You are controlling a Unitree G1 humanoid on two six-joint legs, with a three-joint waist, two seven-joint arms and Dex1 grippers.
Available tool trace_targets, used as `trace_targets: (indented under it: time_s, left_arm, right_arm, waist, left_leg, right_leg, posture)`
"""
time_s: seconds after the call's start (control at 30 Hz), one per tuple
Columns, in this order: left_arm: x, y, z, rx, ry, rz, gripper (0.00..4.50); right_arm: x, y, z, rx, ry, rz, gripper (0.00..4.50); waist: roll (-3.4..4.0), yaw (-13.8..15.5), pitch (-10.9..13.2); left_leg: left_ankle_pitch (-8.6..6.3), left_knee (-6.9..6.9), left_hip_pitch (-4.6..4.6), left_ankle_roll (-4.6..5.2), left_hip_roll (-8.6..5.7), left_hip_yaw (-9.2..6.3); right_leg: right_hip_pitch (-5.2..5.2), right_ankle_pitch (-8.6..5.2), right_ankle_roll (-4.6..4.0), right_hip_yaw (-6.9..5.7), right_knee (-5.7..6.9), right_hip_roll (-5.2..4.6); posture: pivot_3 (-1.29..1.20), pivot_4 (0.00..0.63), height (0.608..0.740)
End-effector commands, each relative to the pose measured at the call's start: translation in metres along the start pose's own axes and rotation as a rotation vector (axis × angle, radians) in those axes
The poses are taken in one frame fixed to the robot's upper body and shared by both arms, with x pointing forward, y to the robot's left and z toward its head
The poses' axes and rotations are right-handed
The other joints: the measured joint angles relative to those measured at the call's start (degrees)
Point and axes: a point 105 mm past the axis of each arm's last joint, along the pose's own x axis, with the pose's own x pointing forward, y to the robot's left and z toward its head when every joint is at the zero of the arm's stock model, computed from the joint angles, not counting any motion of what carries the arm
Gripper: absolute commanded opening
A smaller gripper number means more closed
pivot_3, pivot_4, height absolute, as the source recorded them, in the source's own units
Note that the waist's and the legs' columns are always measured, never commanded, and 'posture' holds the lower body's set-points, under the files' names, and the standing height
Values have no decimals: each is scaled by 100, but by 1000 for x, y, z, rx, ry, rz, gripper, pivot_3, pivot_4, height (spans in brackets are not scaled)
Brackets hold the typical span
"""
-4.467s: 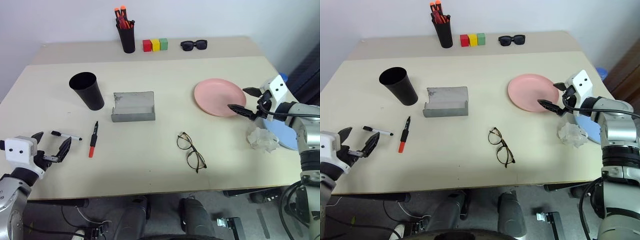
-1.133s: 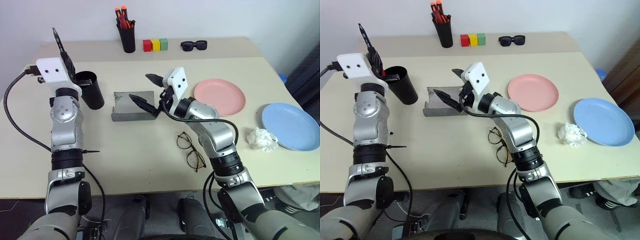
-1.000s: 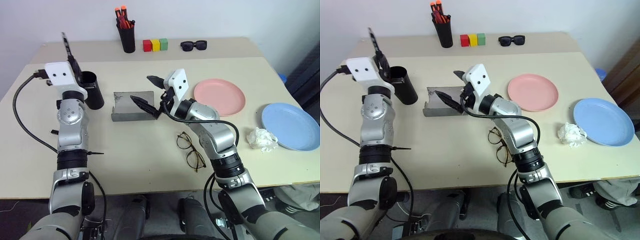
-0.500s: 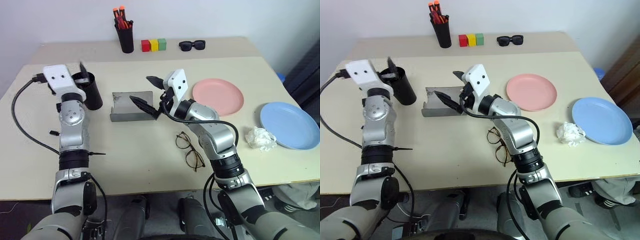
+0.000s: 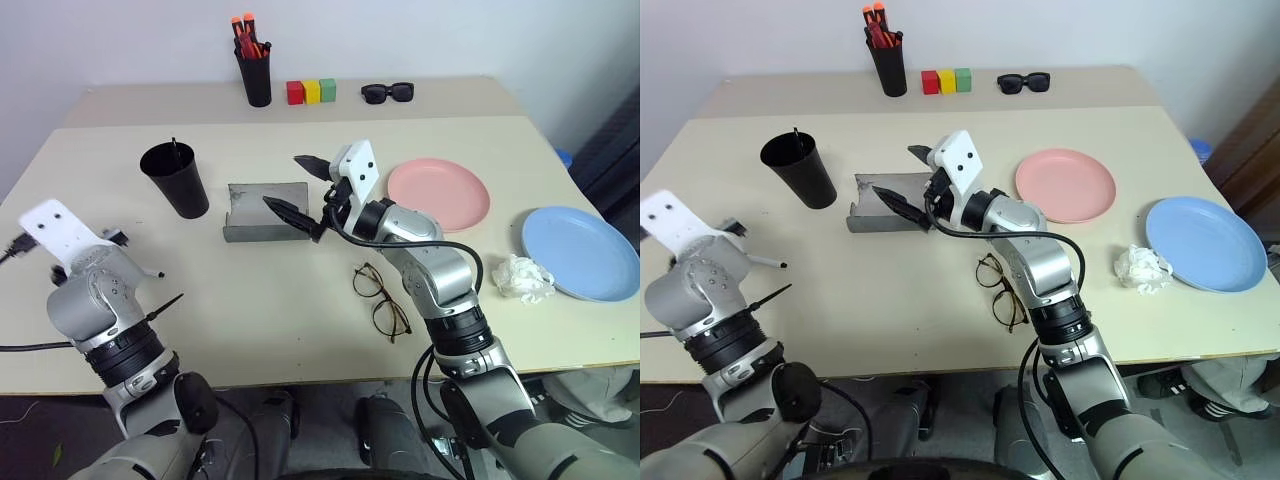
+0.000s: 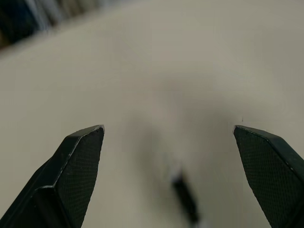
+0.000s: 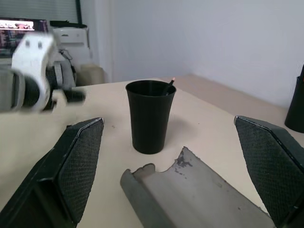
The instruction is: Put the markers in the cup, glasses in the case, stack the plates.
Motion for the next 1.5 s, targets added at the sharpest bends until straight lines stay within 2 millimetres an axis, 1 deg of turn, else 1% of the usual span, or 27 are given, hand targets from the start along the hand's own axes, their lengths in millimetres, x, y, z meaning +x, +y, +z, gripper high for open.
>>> trace_targets:
  time_s: [0.03, 0.17, 0.27, 0.3, 0.37, 0.43, 0.5, 0.53, 0.57, 0.6, 0.63, 0.67, 0.7, 0.77, 0.8, 0.83, 0.87, 0.9, 0.97, 1.0, 1.03, 1.1, 1.13, 1.2, 1.27, 1.43, 1.5]
  left_arm:
    - [-10, 8, -14, 57, 156, 65, 4465]
    - [-19, -8, -31, 16, 306, -10, 4465]
    - [-21, -16, -36, -14, 352, -42, 4465]
    - [-21, -17, -37, -17, 358, -44, 4228]
    - [-23, -24, -40, -22, 379, -62, 3661]
    - [-24, -27, -41, -29, 391, -65, 2737]
    - [-24, -27, -41, -43, 402, -55, 1644]
    - [-24, -27, -41, -47, 405, -52, 1187]
    - [-24, -26, -41, -59, 411, -51, 549]
    - [-24, -26, -41, -69, 413, -49, 170]
    - [-24, -24, -38, -80, 405, -51, 70]
    - [-24, -24, -35, -102, 386, -57, 70]
    - [-21, -24, -25, -135, 311, -75, 70]
    - [-17, -23, 5, -158, 86, -123, 70]
    - [-17, -22, 24, -154, -61, -145, 70]
    - [-21, -19, 42, -114, -197, -139, 70]
    - [-27, -18, 59, -89, -324, -146, 70]
    - [-35, -20, 75, -101, -431, -170, 70]
    - [-58, -32, 104, -95, -641, -278, 70]
    - [-71, -41, 115, -67, -748, -336, 70]
    - [-83, -51, 123, -21, -830, -385, 70]
    - [-92, -69, 127, 56, -891, -442, 70]
    - [-92, -74, 127, 80, -901, -453, 70]
    - [-95, -93, 127, 132, -933, -496, 70]
    - [-91, -106, 125, 153, -940, -522, 70]
    - [-77, -119, 110, 174, -936, -529, 70]
    - [-70, -121, 104, 193, -937, -499, 70]
  right_arm:
    - [1, 0, 14, -25, -53, 18, 4500]
    - [2, 2, 13, -24, -53, 24, 4500]
    - [1, 3, 13, -24, -52, 26, 4500]
    - [1, 4, 12, -24, -52, 26, 4500]
    - [0, 4, 11, -27, -47, 23, 4500]
    - [-1, 3, 11, -29, -45, 19, 4500]
    - [-1, 3, 11, -29, -44, 17, 4500]
    - [-2, 3, 11, -29, -44, 17, 4500]
    - [-2, 3, 11, -29, -45, 16, 4500]
    - [-2, 4, 11, -29, -44, 16, 4500]
    - [-2, 4, 11, -29, -45, 16, 4500]
    - [-2, 4, 11, -29, -44, 16, 4500]
    - [-2, 4, 10, -30, -44, 16, 4500]
    - [-2, 4, 11, -30, -44, 16, 4500]
    - [-2, 4, 11, -30, -44, 16, 4500]
    - [-2, 4, 11, -30, -44, 16, 4500]
    - [-2, 3, 11, -30, -45, 16, 4500]
    - [-2, 2, 11, -29, -46, 14, 4500]
    - [-1, -1, 12, -25, -52, 0, 4500]
    - [0, -3, 13, -23, -57, -12, 4500]
    - [1, -5, 14, -22, -64, -27, 4500]
    - [3, -11, 17, -17, -80, -62, 4500]
    - [3, -13, 18, -15, -87, -75, 4500]
    - [5, -21, 23, -8, -108, -122, 4500]
    - [6, -26, 26, -5, -124, -152, 4500]
    - [3, -32, 27, -7, -130, -184, 4500]
    - [2, -33, 26, -8, -129, -189, 4500]
  waist:
    - [-1, -7, 0]
    - [-3, -4, 2]
    - [-3, 10, 2]
    - [-3, 11, 2]
    - [-4, 20, 2]
    - [-3, 15, 2]
    - [-4, 14, 2]
    - [-3, 13, 2]
    - [-3, 14, 2]
    - [-3, 14, 2]
    - [-3, 14, 2]
    - [-3, 13, 2]
    - [-3, 12, 2]
    - [-5, 8, 2]
    - [-5, -5, 2]
    - [-9, -13, 5]
    - [-14, -12, 7]
    - [-17, -5, 9]
    - [-18, 29, 9]
    - [-21, 43, 8]
    - [-21, 46, 7]
    - [-20, 47, 7]
    - [-18, 44, 6]
    - [-18, 31, 6]
    - [-18, 19, 6]
    - [-18, -19, 6]
    - [-18, -14, 7]
  left_leg:
    - [0, 0, 0, 0, 0, 2]
    - [3, -1, 1, -6, 0, 7]
    - [3, -1, 1, -10, 0, 8]
    - [3, -1, 1, -10, 0, 9]
    - [3, -1, 1, -12, 0, 11]
    - [3, -1, 1, -13, 0, 13]
    - [3, -2, 1, -14, 0, 14]
    - [3, -2, 1, -14, 0, 15]
    - [3, -2, 2, -14, 0, 15]
    - [4, -2, 2, -14, 0, 15]
    - [4, -2, 2, -14, 0, 15]
    - [4, -3, 2, -15, 0, 15]
    - [4, -3, 3, -15, 0, 15]
    - [4, -5, 3, -16, 1, 16]
    - [5, -5, 3, -18, 2, 17]
    - [5, -7, 3, -18, 3, 18]
    - [8, -12, 2, -23, 6, 22]
    - [9, -14, 2, -25, 6, 22]
    - [11, -17, 2, -30, 8, 22]
    - [7, -17, 2, -37, 7, 21]
    - [5, -16, 3, -39, 7, 21]
    - [4, -16, 3, -39, 3, 21]
    - [4, -16, 3, -38, 2, 21]
    - [10, -17, 3, -28, 2, 21]
    - [12, -17, 3, -25, 3, 20]
    - [12, -27, 3, -23, 7, 20]
    - [13, -27, 3, -22, 6, 20]
  right_leg:
    - [-1, 0, 0, 0, 3, 0]
    - [-3, 0, 0, 0, 7, 2]
    - [-2, 0, 0, 0, 6, 1]
    - [-2, -1, 0, 0, 5, 1]
    - [-2, 0, 0, 0, 5, 1]
    - [-1, 0, 0, 0, 4, 1]
    - [-2, 0, 0, 0, 5, 1]
    - [-2, 0, 0, 0, 5, 1]
    - [-2, 0, 0, 0, 6, 1]
    - [-2, 0, 0, 0, 6, 1]
    - [-2, 0, 0, 0, 6, 1]
    - [-2, 0, 0, 0, 6, 1]
    - [-2, 0, 0, 0, 6, 1]
    - [-3, 0, 0, 0, 5, 1]
    - [-4, 0, -1, 0, 5, 1]
    - [-6, 0, -1, 1, 6, 0]
    - [-13, 0, -3, 4, 12, 1]
    - [-17, 0, -4, 4, 14, 1]
    - [-20, 1, -8, 4, 17, 2]
    - [-16, 2, -8, 4, 14, 2]
    - [-11, 2, -8, 4, 9, 1]
    - [-6, 2, -9, 4, 0, -2]
    - [-5, 3, -9, 4, -2, -2]
    - [-6, 2, -8, 4, 1, -1]
    - [-10, 3, -8, 3, 3, 2]
    - [-18, 2, -8, 5, 6, 2]
    - [-18, 2, -8, 5, 7, 3]
  posture:
    - [0, 150, 740]
    - [0, 150, 740]
    - [0, 150, 740]
    - [0, 150, 740]
    - [0, 150, 740]
    - [0, 150, 740]
    - [0, 150, 740]
    - [0, 150, 740]
    - [0, 150, 740]
    - [0, 150, 740]
    - [0, 150, 740]
    - [0, 150, 740]
    - [0, 150, 740]
    - [0, 150, 740]
    - [0, 150, 740]
    - [0, 150, 740]
    - [0, 150, 740]
    - [0, 150, 740]
    - [0, 150, 740]
    - [0, 150, 740]
    - [0, 150, 740]
    - [0, 150, 740]
    - [0, 150, 740]
    - [0, 150, 740]
    - [0, 150, 740]
    - [0, 150, 740]
    - [0, 150, 740]
